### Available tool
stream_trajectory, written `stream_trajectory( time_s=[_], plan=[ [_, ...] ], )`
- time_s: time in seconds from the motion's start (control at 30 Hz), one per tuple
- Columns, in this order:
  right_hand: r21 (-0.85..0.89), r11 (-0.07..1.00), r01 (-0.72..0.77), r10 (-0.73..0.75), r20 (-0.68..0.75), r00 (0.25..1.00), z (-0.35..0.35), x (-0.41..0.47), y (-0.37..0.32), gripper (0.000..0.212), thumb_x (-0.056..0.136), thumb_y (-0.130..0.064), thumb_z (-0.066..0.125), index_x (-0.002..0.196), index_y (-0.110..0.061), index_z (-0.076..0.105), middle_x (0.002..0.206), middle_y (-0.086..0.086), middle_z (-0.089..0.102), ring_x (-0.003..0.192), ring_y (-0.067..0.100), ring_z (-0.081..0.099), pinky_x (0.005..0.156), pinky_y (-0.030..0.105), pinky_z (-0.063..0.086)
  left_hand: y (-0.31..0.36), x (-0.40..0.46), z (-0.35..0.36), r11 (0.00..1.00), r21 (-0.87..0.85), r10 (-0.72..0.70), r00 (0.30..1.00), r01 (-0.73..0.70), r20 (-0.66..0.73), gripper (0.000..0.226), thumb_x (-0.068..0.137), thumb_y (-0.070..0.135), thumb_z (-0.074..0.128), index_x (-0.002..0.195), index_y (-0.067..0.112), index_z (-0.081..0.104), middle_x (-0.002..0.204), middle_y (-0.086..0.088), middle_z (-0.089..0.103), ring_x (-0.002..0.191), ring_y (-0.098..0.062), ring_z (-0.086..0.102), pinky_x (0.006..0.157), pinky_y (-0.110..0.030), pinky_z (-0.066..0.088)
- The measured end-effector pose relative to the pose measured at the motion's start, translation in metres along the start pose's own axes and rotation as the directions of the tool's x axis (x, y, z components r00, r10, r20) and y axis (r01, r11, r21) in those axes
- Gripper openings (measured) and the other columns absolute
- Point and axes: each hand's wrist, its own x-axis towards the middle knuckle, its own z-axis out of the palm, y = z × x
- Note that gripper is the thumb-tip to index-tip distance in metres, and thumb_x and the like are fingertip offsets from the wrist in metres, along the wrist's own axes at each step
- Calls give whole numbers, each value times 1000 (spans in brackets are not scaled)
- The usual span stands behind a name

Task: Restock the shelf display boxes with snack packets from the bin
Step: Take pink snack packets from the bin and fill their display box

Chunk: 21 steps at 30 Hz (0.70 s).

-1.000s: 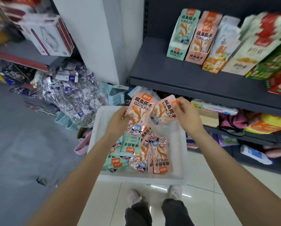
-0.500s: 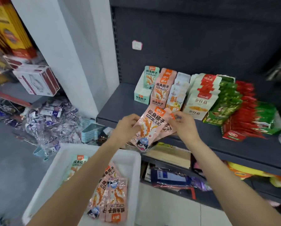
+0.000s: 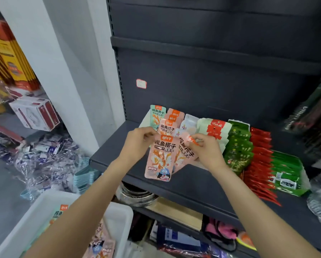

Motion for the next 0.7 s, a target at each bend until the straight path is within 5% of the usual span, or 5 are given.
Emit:
stream_trajectory(
  time_s=[0.13,0.23,0.33,0.47,0.7],
  plan=[
    [-65,997,38,-45,-111,993,-6,40,2,8,91,-13,61,92,-19,66,88,-6,67,85,16,65,75,40,56,-11,35,-4,995,-37,-94,982,89,-164,10,91,17,60,82,18,64,81,5,66,71,-3,61,57,-7,44],
    [-79,995,61,-73,-155,985,-6,69,0,12,94,-12,55,95,-19,64,89,-6,67,84,15,65,76,43,55,-21,67,-4,987,-68,-158,962,147,-222,14,93,14,56,82,18,64,78,2,67,69,-8,64,67,-31,56],
    [-81,995,64,-82,-244,966,-4,95,3,11,95,-13,53,98,-17,62,91,-7,66,85,9,63,77,37,56,-34,99,1,982,-91,-181,956,164,-230,15,92,13,56,81,18,65,75,0,68,72,-17,66,73,-38,57],
    [-109,991,76,-108,-330,938,-7,123,11,11,96,-14,52,100,-14,62,92,-1,67,86,17,64,76,38,54,-50,132,14,974,-110,-217,950,196,-223,14,94,10,53,88,16,64,76,3,64,70,-10,61,78,-38,56],
    [-146,987,64,-110,-334,936,-16,155,17,10,95,-11,52,99,-10,61,94,-3,63,87,11,59,63,15,42,-74,150,36,989,-55,-142,988,139,-64,15,91,7,58,92,15,71,94,0,70,84,-11,62,74,-14,47]
  ],
)
